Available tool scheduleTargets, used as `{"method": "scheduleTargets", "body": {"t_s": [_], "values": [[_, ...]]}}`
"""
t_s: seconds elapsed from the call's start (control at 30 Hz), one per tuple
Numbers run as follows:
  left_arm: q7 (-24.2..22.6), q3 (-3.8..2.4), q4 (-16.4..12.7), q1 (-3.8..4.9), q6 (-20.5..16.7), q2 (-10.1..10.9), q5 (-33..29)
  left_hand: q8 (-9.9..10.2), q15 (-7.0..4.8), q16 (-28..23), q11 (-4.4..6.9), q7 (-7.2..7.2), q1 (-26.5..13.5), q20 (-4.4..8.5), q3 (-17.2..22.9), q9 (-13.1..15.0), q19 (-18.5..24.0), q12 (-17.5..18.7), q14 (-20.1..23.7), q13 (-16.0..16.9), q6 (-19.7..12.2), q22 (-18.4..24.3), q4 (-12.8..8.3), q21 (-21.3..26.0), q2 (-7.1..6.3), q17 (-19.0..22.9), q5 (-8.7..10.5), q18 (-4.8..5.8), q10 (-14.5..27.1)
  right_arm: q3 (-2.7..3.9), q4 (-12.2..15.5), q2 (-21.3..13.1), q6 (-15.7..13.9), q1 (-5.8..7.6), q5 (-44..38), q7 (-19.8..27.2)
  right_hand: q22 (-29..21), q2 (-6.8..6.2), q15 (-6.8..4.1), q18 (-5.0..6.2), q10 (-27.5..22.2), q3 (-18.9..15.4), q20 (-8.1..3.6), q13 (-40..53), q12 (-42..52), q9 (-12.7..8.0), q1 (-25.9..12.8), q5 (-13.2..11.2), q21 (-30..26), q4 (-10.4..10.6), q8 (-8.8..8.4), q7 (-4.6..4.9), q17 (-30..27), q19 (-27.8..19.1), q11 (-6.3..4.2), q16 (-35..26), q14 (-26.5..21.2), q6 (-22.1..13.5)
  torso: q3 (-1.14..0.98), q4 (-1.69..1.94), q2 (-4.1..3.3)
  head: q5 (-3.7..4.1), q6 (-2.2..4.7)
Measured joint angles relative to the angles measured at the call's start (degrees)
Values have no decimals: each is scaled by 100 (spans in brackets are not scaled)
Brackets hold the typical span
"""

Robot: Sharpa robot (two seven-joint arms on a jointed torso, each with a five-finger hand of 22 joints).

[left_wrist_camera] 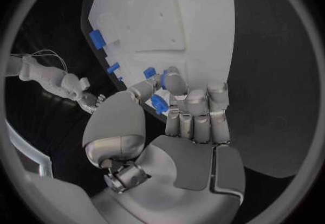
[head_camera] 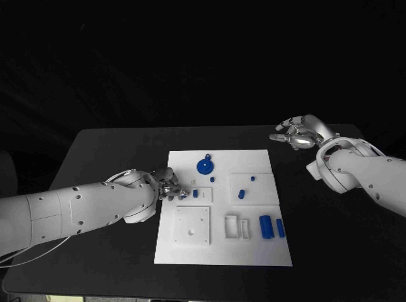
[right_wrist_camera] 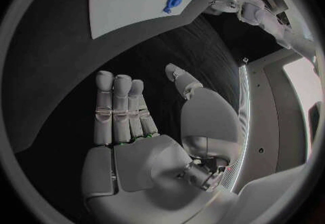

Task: Assemble the parts on the task board

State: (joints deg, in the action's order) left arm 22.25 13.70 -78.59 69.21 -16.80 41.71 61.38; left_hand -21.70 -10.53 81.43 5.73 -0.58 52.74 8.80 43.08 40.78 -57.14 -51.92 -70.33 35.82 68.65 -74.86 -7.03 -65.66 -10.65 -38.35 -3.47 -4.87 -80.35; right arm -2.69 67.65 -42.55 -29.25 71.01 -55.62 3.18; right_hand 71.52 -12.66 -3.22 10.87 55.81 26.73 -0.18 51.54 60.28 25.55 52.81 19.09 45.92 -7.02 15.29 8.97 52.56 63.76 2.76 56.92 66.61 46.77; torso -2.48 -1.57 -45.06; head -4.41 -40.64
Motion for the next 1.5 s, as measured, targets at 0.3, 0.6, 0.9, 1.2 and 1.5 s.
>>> {"method": "scheduleTargets", "body": {"t_s": [0.3,0.6,0.9,1.2,1.5], "values": [[-4,-13,23,-24,-21,-16,64,-46,4,22,1,0,-22,0,-7,13,0,0,-5,7,0,-3,-7,0,22,-2,0,0,-1,0,-3,0,1,-2,3,2,0,0,0,0,0,9,0,-6,1,0,0,22,0,9,0,14,2,0,0,0,0,-16,0,0,1,6,5],[-19,-11,28,-32,-55,-17,86,-45,0,45,8,28,-28,13,-7,11,-54,-23,-5,24,28,-3,-7,0,28,-11,21,2,-46,0,-8,-1,2,-9,7,4,5,22,0,0,0,16,0,-14,23,-5,-22,51,0,16,0,13,6,0,0,0,0,-16,0,-1,0,15,12],[-27,-5,27,-50,-222,-12,97,-45,-20,67,13,42,-34,21,-7,12,-63,-44,-25,38,43,-9,-7,-22,34,-25,40,2,-51,0,-7,-4,2,-11,10,8,11,22,0,0,-21,0,0,-28,23,-4,-22,88,-23,32,0,3,11,0,21,0,0,-25,3,3,1,16,23],[-27,-3,26,-62,-263,-13,99,-67,-21,67,12,42,-34,42,-7,12,-84,-44,-24,38,43,-8,-7,-22,34,-24,43,14,-51,0,-8,-4,2,-15,12,10,17,22,0,0,-21,0,0,-34,22,-4,-22,111,-23,32,0,2,16,0,21,0,0,-24,3,3,2,14,15],[-19,-10,48,-64,-232,-25,98,-68,-21,66,11,42,-41,41,-7,18,-83,-44,-24,43,42,-7,-7,-22,41,-24,44,39,-50,0,-13,-1,4,-18,14,11,17,22,0,0,-21,0,0,-36,46,-4,-22,133,-23,32,0,1,16,0,21,0,0,-24,2,-3,1,14,7]]}}
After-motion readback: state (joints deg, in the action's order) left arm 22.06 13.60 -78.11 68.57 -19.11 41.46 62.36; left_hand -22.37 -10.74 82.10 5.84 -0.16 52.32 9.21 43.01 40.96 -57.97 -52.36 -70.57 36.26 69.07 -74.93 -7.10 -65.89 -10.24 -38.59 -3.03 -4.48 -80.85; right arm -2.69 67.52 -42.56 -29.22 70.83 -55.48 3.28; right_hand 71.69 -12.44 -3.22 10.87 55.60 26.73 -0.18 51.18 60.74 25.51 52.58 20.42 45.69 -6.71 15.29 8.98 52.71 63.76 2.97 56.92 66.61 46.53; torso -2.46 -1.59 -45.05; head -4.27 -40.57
